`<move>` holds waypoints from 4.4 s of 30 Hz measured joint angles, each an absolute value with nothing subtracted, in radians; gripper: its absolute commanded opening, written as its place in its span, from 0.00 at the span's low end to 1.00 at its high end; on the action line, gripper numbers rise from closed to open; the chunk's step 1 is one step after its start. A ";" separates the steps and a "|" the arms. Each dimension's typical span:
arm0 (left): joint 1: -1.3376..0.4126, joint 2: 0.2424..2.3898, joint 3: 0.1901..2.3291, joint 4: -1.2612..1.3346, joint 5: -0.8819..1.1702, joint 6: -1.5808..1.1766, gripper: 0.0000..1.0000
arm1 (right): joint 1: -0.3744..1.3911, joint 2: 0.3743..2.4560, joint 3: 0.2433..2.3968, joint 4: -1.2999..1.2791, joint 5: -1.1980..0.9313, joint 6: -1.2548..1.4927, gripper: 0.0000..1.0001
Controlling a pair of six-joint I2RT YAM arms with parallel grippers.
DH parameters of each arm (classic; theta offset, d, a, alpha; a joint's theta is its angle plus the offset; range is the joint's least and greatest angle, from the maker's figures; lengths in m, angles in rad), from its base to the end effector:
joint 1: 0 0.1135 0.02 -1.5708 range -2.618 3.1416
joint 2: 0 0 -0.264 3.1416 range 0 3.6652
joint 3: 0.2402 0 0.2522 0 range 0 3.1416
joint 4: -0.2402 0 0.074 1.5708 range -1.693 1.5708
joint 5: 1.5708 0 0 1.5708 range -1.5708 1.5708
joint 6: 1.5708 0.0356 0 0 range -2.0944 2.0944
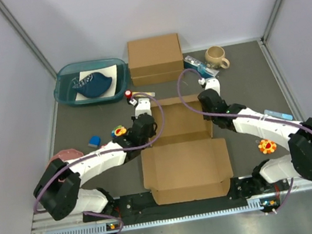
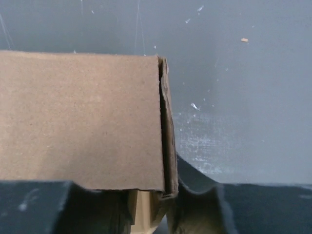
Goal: Fold the paper box
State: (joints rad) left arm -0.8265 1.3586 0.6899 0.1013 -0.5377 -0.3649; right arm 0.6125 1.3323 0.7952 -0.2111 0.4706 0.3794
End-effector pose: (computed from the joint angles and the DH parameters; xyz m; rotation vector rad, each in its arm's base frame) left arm 0.2044 -0.1951 0.2106 0.1659 2.0478 -0.1619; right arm 0.2353 0.1456 0.2243 -0.0274 2.2221 -0.0073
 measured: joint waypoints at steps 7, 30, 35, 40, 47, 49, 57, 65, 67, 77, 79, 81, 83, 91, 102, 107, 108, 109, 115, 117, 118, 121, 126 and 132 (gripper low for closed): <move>-0.838 1.380 0.727 0.086 -0.558 -0.370 0.00 | 0.614 1.295 0.801 -0.282 0.445 0.377 0.33; -0.849 1.383 0.557 0.525 -0.593 -0.265 0.04 | 0.644 1.120 0.565 0.047 0.554 0.329 0.00; -0.847 1.443 0.463 0.901 -0.601 -0.131 0.11 | 0.648 1.127 0.501 0.317 0.600 0.226 0.00; -0.842 1.565 0.460 1.135 -0.635 -0.031 0.10 | 0.648 1.219 0.475 0.545 0.641 0.154 0.00; -0.838 1.653 0.463 1.204 -0.673 -0.036 0.00 | 0.656 1.317 0.443 0.651 0.663 0.170 0.03; -0.839 1.661 0.463 1.203 -0.675 -0.046 0.00 | 0.660 1.316 0.430 0.643 0.667 0.195 0.14; -0.849 1.694 0.463 1.198 -0.677 -0.052 0.00 | 0.665 1.215 0.417 0.434 0.657 0.310 0.60; -0.867 1.694 0.463 1.197 -0.746 -0.027 0.00 | 0.666 1.041 0.473 0.093 0.558 0.364 0.83; -0.874 1.694 0.466 1.194 -0.772 -0.021 0.00 | 0.667 0.983 0.493 0.007 0.501 0.363 0.87; -0.886 1.711 0.496 1.190 -0.834 0.025 0.00 | 0.672 0.697 0.566 -0.206 0.219 0.353 0.86; -0.886 1.711 0.496 1.192 -0.836 0.027 0.00 | 0.672 0.670 0.579 -0.212 0.205 0.360 0.86; -0.886 1.711 0.496 1.195 -0.836 0.028 0.00 | 0.672 0.653 0.585 -0.215 0.210 0.371 0.86; -0.886 1.711 0.496 1.196 -0.836 0.027 0.00 | 0.667 0.638 0.586 -0.216 0.228 0.388 0.86; -0.886 1.711 0.495 1.197 -0.836 0.025 0.00 | 0.447 0.781 0.651 -0.126 0.147 0.491 0.84; -0.886 1.711 0.493 1.187 -0.834 0.013 0.03 | 0.355 1.042 0.648 0.072 -0.049 0.577 0.74; -0.886 1.705 0.493 1.137 -0.823 0.002 0.47 | 0.355 1.043 0.598 0.142 -0.060 0.587 0.70; -0.886 1.700 0.493 1.114 -0.813 0.000 0.52 | 0.355 1.043 0.592 0.152 -0.063 0.588 0.69; -0.886 1.692 0.492 1.085 -0.801 -0.003 0.54 | 0.355 1.043 0.587 0.164 -0.064 0.588 0.69; -0.892 1.600 0.470 0.957 -0.763 -0.032 0.69 | 0.355 1.047 0.567 0.208 -0.061 0.584 0.66; -0.895 1.554 0.464 0.910 -0.748 -0.036 0.71 | 0.355 1.047 0.562 0.218 -0.058 0.580 0.66; -0.898 1.526 0.460 0.885 -0.736 -0.037 0.72 | 0.355 1.047 0.562 0.218 -0.057 0.579 0.66; -0.918 1.440 0.454 0.802 -0.695 -0.036 0.73 | 0.355 1.047 0.562 0.219 -0.053 0.570 0.66; -0.952 1.233 0.448 0.608 -0.596 -0.064 0.73 | 0.355 1.029 0.550 0.220 -0.049 0.551 0.66; -0.951 1.018 0.493 0.366 -0.427 -0.119 0.71 | 0.356 1.007 0.531 0.222 -0.049 0.543 0.66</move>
